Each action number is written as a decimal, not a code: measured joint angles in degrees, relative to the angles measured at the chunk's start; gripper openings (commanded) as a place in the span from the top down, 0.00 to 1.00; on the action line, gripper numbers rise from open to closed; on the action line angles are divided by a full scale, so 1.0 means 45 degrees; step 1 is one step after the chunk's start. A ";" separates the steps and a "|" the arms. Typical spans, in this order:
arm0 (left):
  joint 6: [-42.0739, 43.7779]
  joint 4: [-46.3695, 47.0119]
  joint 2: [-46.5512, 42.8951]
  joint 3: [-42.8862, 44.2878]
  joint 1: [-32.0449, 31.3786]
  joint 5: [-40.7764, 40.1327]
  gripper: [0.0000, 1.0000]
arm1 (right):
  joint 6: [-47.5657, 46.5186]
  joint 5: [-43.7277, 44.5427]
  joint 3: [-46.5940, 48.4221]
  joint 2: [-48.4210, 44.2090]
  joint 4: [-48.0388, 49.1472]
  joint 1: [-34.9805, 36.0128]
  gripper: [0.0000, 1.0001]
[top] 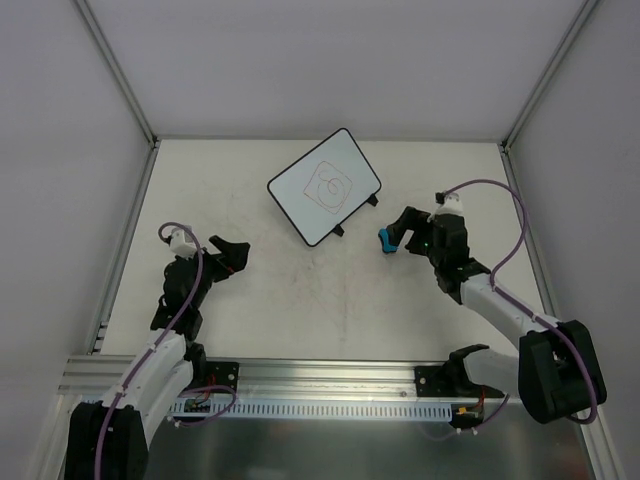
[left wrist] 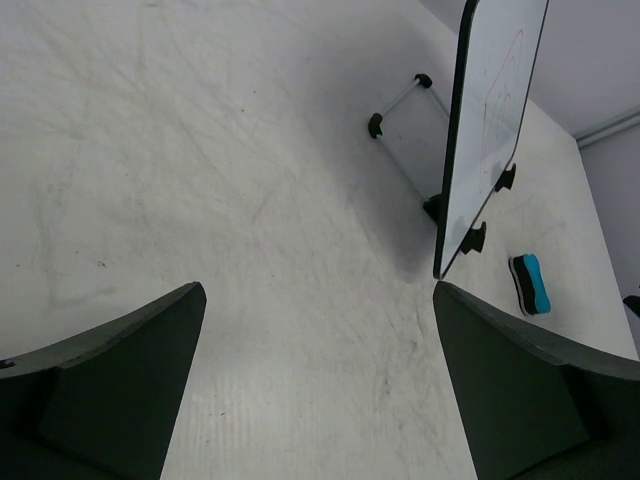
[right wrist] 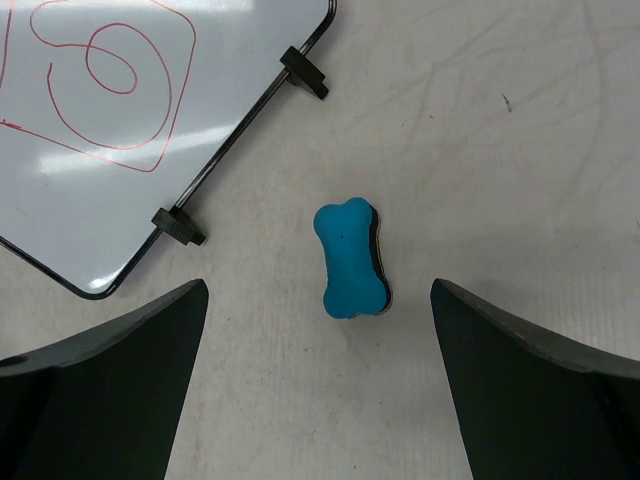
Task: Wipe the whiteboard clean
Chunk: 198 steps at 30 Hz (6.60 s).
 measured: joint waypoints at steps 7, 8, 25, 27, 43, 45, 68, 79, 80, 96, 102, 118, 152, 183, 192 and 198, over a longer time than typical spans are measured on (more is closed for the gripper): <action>-0.0141 0.2113 0.3400 0.0845 0.0000 0.1258 0.01 | -0.0869 0.0617 0.2341 0.1749 -0.2152 0.0826 0.15; -0.0170 0.2263 0.3871 0.1200 0.0000 0.1433 0.01 | -0.1020 0.0729 0.2778 0.2166 -0.2540 0.0976 0.16; 0.0117 0.3332 0.4784 0.2433 0.0000 0.2239 0.01 | -0.2288 0.1394 0.7383 0.7053 -0.7533 0.1545 0.36; 0.0272 0.3215 0.4673 0.2433 0.0000 0.2239 0.01 | -0.2322 0.1394 0.7431 0.7295 -0.7713 0.1564 0.36; 0.0695 0.3045 0.4425 0.2433 0.0000 0.2244 0.01 | -0.2671 0.1783 0.8004 0.8063 -0.8262 0.1569 0.43; 0.0738 0.3045 0.4425 0.2433 0.0000 0.2254 0.01 | -0.2744 0.1855 0.8063 0.8150 -0.8262 0.1569 0.44; 0.0884 0.3735 0.5736 0.2438 0.0000 0.2934 0.01 | -0.3079 0.2045 0.8383 0.8451 -0.8291 0.1569 0.80; -0.0185 0.7524 0.9165 0.3264 -0.0005 0.4556 0.08 | -0.3021 0.2011 0.7033 0.7004 -0.7543 0.1569 0.82; -0.0214 0.7708 0.9340 0.3395 -0.0010 0.4605 0.08 | -0.3016 0.2001 0.6946 0.6878 -0.7480 0.1564 0.82; -0.1166 0.8655 1.2356 0.5731 -0.0267 0.4663 0.16 | -0.2919 0.1953 0.5770 0.5362 -0.6586 0.1574 0.83; -0.1433 0.9010 1.3367 0.6426 -0.0525 0.4648 0.24 | -0.2895 0.1914 0.5503 0.4794 -0.6198 0.1574 0.84; -0.2691 1.0205 1.5295 0.7082 -0.0787 0.5032 0.52 | -0.2890 0.1749 0.5304 0.4682 -0.5911 0.1574 0.84; -0.3434 1.0302 1.5960 0.7524 -0.1039 0.5357 0.74 | -0.2793 0.1481 0.5309 0.4677 -0.5829 0.1574 0.92; -0.3750 1.0394 1.6198 0.7820 -0.1117 0.5809 0.86 | -0.2132 -0.1715 1.4222 1.0525 -0.5435 0.2089 1.00; -0.3789 1.0418 1.6198 0.7820 -0.1122 0.5989 0.92 | -0.2336 -0.1710 1.3818 1.0627 -0.3128 0.2875 1.00; -0.3764 1.0584 1.6198 0.7820 -0.1122 0.6037 0.94 | -0.2370 -0.1496 1.3741 1.1060 -0.2157 0.2837 1.00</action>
